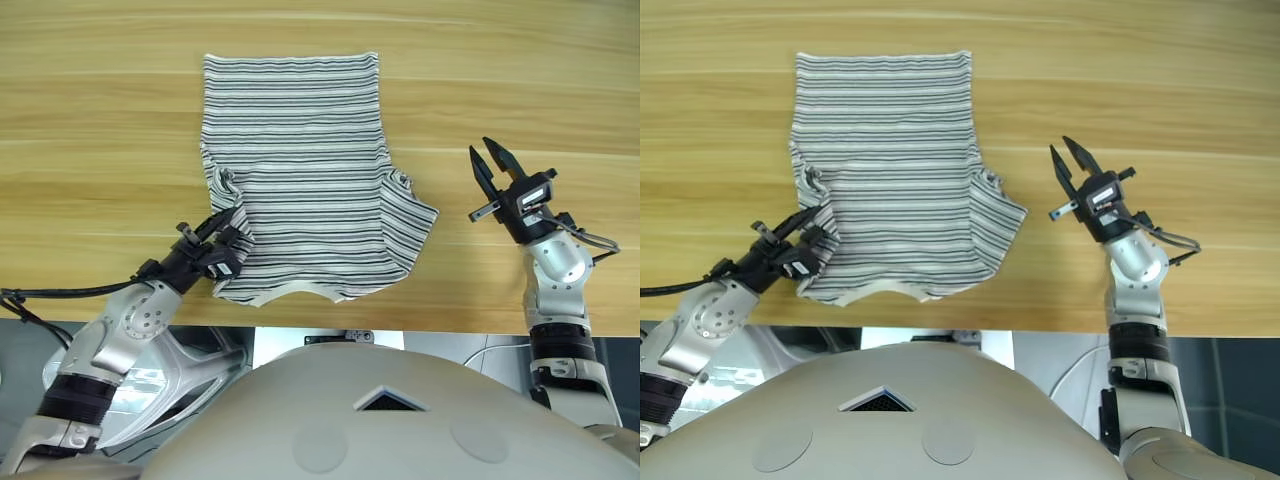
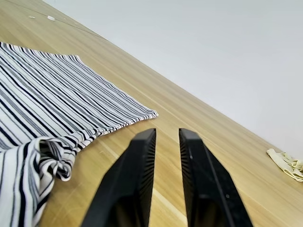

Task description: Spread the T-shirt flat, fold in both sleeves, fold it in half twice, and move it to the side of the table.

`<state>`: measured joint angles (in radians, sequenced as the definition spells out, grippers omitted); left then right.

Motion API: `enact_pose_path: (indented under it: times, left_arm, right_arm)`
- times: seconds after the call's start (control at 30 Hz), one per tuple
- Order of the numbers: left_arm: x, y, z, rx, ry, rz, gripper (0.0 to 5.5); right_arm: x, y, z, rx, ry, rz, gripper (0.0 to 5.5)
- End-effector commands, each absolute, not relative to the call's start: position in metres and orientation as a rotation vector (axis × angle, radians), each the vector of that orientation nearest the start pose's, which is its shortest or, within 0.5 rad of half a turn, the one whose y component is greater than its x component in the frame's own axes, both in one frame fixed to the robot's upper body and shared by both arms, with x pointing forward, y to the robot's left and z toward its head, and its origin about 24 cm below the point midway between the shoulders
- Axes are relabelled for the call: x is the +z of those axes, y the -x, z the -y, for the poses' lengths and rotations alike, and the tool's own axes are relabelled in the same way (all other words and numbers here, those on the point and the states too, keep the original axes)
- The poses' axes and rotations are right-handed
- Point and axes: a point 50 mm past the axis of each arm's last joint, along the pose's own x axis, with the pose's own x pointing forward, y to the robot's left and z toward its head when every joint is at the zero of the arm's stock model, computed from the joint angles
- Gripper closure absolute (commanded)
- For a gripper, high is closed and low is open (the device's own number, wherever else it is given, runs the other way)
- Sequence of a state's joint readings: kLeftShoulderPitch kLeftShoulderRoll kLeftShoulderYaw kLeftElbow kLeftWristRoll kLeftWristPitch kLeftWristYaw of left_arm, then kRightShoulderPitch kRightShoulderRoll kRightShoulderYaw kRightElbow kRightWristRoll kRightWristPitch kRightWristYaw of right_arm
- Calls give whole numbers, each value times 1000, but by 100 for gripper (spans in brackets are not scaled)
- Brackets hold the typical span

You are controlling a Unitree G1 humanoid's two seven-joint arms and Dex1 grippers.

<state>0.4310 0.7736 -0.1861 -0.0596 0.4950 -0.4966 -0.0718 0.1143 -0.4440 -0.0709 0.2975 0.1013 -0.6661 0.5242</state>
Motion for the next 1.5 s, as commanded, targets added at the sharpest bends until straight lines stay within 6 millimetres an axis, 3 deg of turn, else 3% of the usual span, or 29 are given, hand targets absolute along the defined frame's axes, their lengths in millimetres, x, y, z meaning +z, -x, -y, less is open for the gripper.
enact_pose_path:
  times: [0.03, 0.13, 0.27, 0.53, 0.67, 0.87, 0.93, 1.03, 1.23, 1.4, 1.5]
  left_arm:
    - [3, -134, -221, -753, -1049, -93, 437]
    - [5, -136, -221, -739, -1009, -100, 437]
    - [8, -139, -223, -714, -1005, -97, 362]
    - [17, -148, -217, -687, -1006, -27, 359]
    - [6, -137, -243, -648, -1096, -167, 359]
    - [32, -143, -229, -570, -1004, 12, 359]
    - [39, -142, -225, -565, -995, 52, 359]
    - [53, -142, -217, -546, -941, 125, 359]
    - [60, -145, -207, -524, -869, 190, 359]
    - [54, -144, -203, -525, -859, 181, 359]
    - [53, -143, -201, -529, -851, 176, 359]
  right_arm:
    - [37, -210, 238, 473, 432, 187, 462]
    - [37, -210, 238, 473, 431, 188, 462]
    - [38, -211, 237, 474, 429, 191, 462]
    - [36, -210, 236, 483, 423, 188, 462]
    - [43, -204, 244, 475, 454, 196, 462]
    - [24, -146, 268, 786, 1070, -84, 462]
    - [11, -121, 261, 889, 1097, -162, 462]
    - [-1, -104, 248, 958, 1075, -197, 462]
    - [-15, -135, 229, 929, 1110, -123, 462]
    - [-15, -156, 231, 867, 1133, -82, 462]
    - [-15, -159, 236, 847, 1129, -84, 462]
